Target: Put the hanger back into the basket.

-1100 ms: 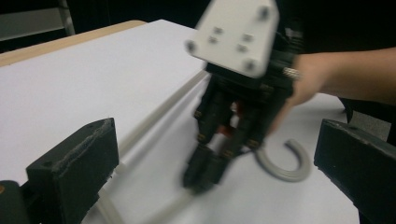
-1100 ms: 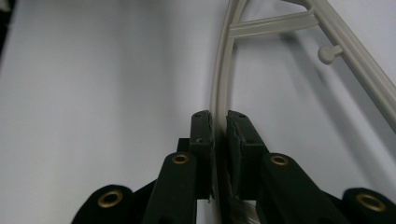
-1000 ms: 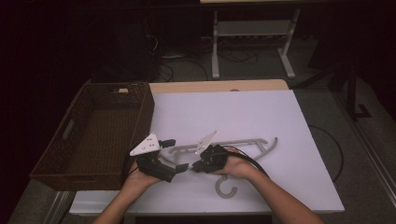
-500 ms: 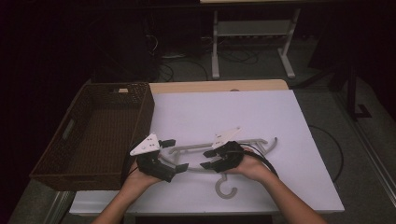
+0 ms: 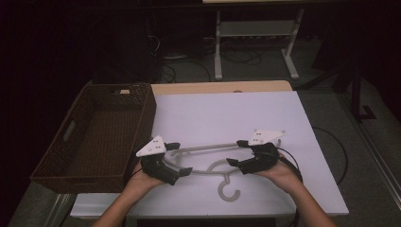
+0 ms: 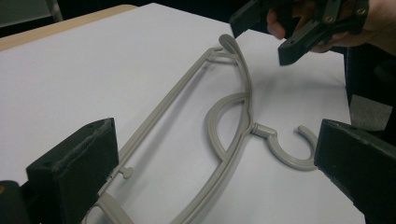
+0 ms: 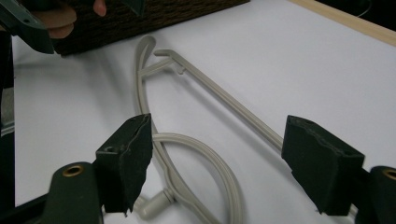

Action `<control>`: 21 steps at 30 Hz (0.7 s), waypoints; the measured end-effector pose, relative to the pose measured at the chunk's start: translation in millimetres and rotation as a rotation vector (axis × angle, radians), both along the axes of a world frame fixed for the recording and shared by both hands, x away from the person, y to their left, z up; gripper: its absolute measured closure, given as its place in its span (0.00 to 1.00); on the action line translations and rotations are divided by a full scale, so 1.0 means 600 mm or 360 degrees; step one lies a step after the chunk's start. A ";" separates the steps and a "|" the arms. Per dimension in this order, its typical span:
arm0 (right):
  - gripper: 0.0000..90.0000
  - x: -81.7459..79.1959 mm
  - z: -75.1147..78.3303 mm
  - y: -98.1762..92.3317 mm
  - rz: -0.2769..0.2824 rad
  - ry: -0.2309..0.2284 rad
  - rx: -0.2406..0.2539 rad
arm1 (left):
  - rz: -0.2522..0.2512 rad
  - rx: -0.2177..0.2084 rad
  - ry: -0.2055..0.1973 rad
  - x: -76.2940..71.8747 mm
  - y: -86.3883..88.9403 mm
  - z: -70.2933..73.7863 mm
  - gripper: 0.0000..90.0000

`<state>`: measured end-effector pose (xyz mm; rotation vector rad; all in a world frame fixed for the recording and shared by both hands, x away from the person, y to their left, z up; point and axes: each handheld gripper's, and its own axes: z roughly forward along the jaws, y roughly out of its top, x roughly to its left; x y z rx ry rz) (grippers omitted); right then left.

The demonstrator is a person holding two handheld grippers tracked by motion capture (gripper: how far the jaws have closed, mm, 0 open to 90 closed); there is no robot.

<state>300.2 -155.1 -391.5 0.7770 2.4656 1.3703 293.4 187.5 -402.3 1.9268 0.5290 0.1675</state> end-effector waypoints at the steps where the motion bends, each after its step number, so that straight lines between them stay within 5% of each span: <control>1: 0.27 -0.003 0.001 -0.006 -0.0018 0.0002 0.0014 | -0.0005 0.0016 -0.0002 0.002 -0.001 0.000 0.00; 7: 0.26 -0.017 0.001 -0.034 -0.0093 0.0013 0.0050 | -0.0059 0.0097 0.0008 0.009 -0.008 -0.004 0.00; 14: 0.24 -0.039 -0.004 -0.074 -0.0179 -0.0015 0.0086 | -0.0163 0.0294 0.0003 0.029 -0.034 -0.016 0.00; 17: 0.24 -0.043 -0.006 -0.085 -0.0206 -0.0010 0.0103 | -0.0240 0.0337 0.0013 0.030 -0.040 -0.018 0.17; 21: 0.24 -0.039 -0.007 -0.088 -0.0218 -0.0013 0.0111 | -0.0340 0.0447 0.0009 0.035 -0.054 -0.030 0.25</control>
